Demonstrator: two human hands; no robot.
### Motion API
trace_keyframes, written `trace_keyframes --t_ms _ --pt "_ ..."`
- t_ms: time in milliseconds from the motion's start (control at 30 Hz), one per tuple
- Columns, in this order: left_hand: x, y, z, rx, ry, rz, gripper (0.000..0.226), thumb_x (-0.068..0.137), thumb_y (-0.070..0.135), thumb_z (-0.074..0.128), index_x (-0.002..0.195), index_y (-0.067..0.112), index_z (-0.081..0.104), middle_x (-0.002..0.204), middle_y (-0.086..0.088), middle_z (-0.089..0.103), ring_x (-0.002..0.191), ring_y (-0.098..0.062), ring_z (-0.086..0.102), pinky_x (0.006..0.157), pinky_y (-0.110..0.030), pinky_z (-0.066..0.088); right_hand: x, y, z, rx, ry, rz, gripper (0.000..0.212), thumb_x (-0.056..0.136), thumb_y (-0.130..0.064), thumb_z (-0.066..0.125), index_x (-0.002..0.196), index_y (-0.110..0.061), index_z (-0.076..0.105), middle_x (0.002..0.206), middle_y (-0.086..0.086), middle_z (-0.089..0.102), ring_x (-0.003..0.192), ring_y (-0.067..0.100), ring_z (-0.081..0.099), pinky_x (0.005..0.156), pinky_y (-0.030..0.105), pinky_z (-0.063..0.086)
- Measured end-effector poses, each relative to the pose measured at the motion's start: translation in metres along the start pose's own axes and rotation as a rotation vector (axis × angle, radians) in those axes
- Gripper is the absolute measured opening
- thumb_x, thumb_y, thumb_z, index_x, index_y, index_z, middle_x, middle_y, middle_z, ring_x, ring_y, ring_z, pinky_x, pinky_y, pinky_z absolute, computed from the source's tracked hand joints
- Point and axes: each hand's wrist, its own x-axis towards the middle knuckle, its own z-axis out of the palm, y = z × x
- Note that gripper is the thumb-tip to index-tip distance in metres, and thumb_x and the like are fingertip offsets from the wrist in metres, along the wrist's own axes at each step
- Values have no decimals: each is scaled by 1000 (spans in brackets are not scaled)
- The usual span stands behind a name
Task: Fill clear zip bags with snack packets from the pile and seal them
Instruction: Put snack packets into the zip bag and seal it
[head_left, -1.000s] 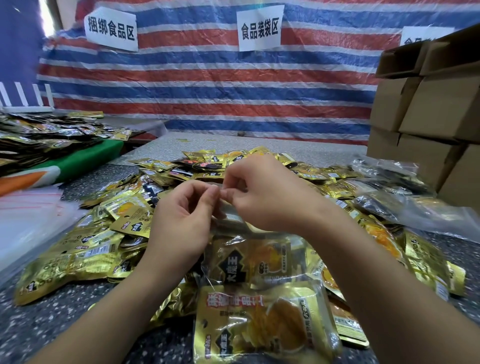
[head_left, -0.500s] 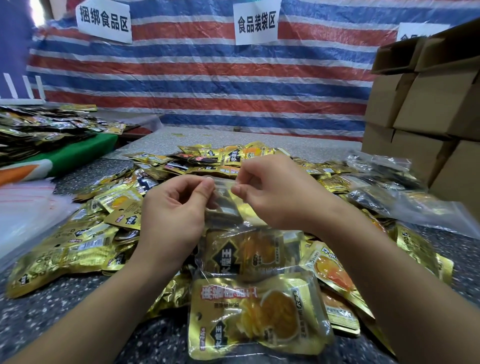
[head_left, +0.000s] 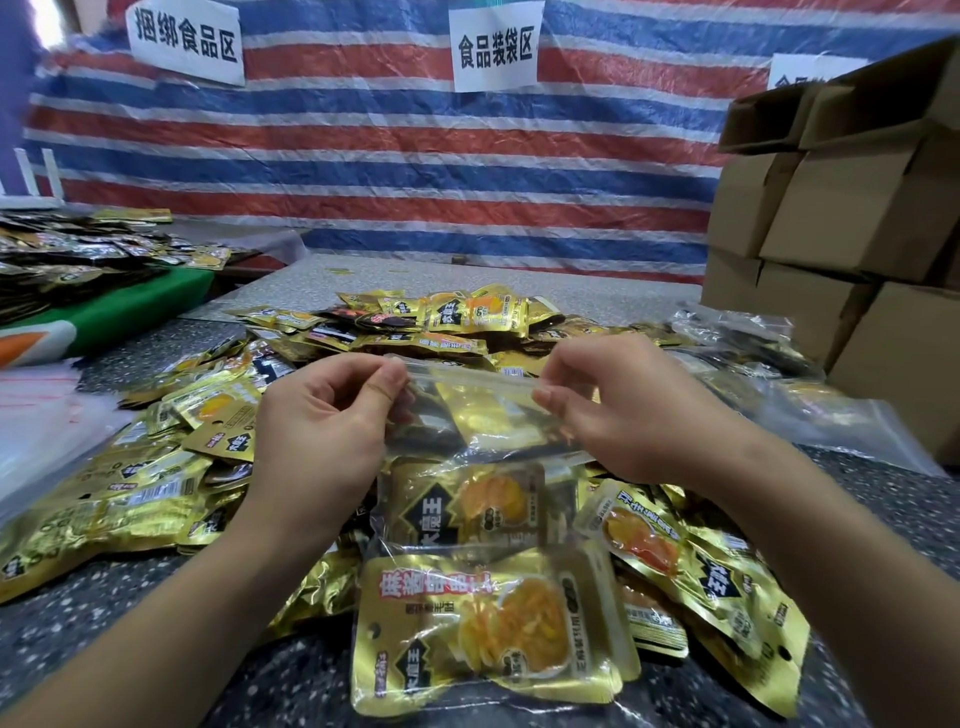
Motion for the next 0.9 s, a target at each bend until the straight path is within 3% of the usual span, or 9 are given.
trace_keyframes --t_ms 200,467,600,700,800,900 --pt "-4 0 -3 -6 9 -13 16 92 21 63 80 22 73 67 3 71 59 -2 64 51 -13 49 -13 16 -2 57 28 11 23 95 -33 63 72 -30 58 69 -8 63 69 13 59 67 44 52" --pt "-7 4 2 -18 -16 -12 20 81 37 62 76 22 73 69 1 71 60 -7 66 46 -19 51 -31 31 -6 100 90 9 13 95 -29 63 83 -24 64 72 -8 65 68 9 59 62 36 50" --pt "-4 2 1 -12 -18 4 18 86 36 62 77 26 74 70 1 71 62 -9 66 49 -25 54 -31 32 -4 160 127 6 16 94 -27 64 80 -22 63 62 -4 59 56 12 52 53 32 43" --pt "-2 -1 1 -13 -19 34 20 91 27 63 75 28 74 68 2 71 59 -6 65 51 -17 51 -33 34 -3 194 151 -22 17 94 -26 65 78 -21 63 59 -3 57 49 10 44 46 29 39" --pt "-6 -7 5 -26 -38 13 18 91 28 63 78 32 76 69 2 72 59 -8 66 49 -18 51 -37 38 3 207 128 -38 17 93 -24 64 76 -22 62 66 -3 60 47 10 44 43 25 37" --pt "-12 -9 12 -50 -66 14 15 89 28 63 81 30 75 75 2 74 65 -13 70 57 -19 55 -40 45 3 161 138 -21 15 93 -28 61 79 -25 64 62 -2 59 51 16 51 49 40 47"
